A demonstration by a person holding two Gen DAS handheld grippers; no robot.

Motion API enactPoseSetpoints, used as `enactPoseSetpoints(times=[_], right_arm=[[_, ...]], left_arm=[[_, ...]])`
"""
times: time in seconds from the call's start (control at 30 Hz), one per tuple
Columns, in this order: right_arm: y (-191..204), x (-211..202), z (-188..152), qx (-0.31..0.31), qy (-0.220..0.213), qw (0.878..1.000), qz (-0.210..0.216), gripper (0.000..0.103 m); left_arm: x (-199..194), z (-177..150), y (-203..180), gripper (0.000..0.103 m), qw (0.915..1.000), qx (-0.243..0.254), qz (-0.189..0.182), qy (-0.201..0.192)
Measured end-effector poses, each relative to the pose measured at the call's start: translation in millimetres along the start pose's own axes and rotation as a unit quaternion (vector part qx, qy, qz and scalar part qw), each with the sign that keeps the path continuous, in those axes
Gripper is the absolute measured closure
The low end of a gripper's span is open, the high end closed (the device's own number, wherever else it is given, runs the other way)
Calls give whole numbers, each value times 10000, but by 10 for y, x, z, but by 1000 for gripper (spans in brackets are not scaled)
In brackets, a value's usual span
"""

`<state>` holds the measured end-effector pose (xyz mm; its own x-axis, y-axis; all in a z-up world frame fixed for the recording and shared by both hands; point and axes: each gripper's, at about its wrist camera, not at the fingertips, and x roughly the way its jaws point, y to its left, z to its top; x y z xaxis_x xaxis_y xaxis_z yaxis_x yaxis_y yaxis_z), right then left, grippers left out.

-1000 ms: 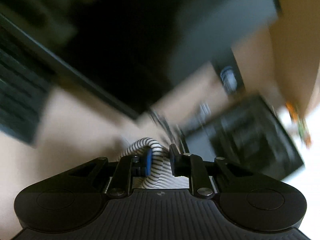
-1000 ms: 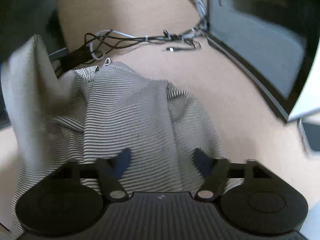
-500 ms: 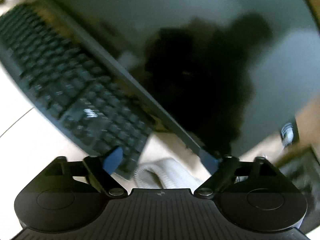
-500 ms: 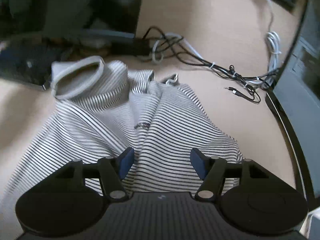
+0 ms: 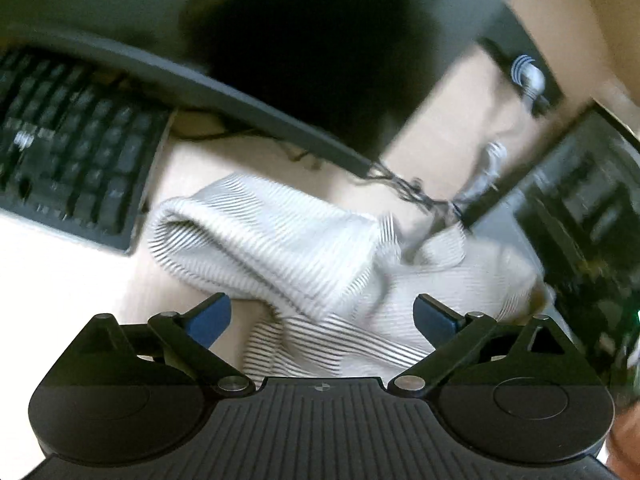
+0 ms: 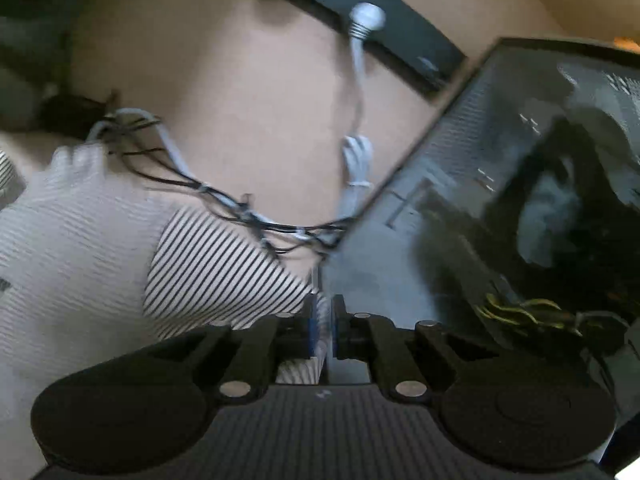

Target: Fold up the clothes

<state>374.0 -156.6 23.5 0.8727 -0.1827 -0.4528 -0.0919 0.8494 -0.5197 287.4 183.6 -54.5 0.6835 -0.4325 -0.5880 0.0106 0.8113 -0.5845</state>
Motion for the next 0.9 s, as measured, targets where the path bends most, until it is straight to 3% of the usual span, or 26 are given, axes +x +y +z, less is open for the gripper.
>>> enactPoseSetpoints(times=[0.13,0.33,0.37,0.4,0.43,0.5,0.57,0.67,0.77,0.9], right_arm=[[30,-120,-105,812,17,9939,747,72],[425,-179,-489,1348,431,9752,1700,68],[491,-174,-556,1391,540,9723,1799,68],[546,-161,-615,1411,642,9696,1894,68],[586,-151,-667,1405,710,9676,1974,66],[675,-152,-750,1286,632,9683,2046,61],[728,-159,-785,1176,455,9712,2022,57],[723,-141,-808,1232,386,9708,2023,54],[714,-128,-818,1225,340,9711,2019,51],[720,-102,-822,1183,328,9717,2019,49]], left_arm=[[234,144,258,2,9958,-908,51,77],[589,262,344,4,9843,-1759,132,39],[623,284,324,7,9843,-1757,173,-16],[660,313,295,27,9854,-1679,262,-37],[696,342,264,53,9875,-1536,364,-15],[712,359,183,77,9919,-1173,488,-43],[675,372,106,82,9951,-800,566,-161],[395,377,-50,92,9950,-254,638,-724],[-50,406,-168,92,9856,36,656,-1559],[-502,451,75,92,9669,-372,1096,-2275]])
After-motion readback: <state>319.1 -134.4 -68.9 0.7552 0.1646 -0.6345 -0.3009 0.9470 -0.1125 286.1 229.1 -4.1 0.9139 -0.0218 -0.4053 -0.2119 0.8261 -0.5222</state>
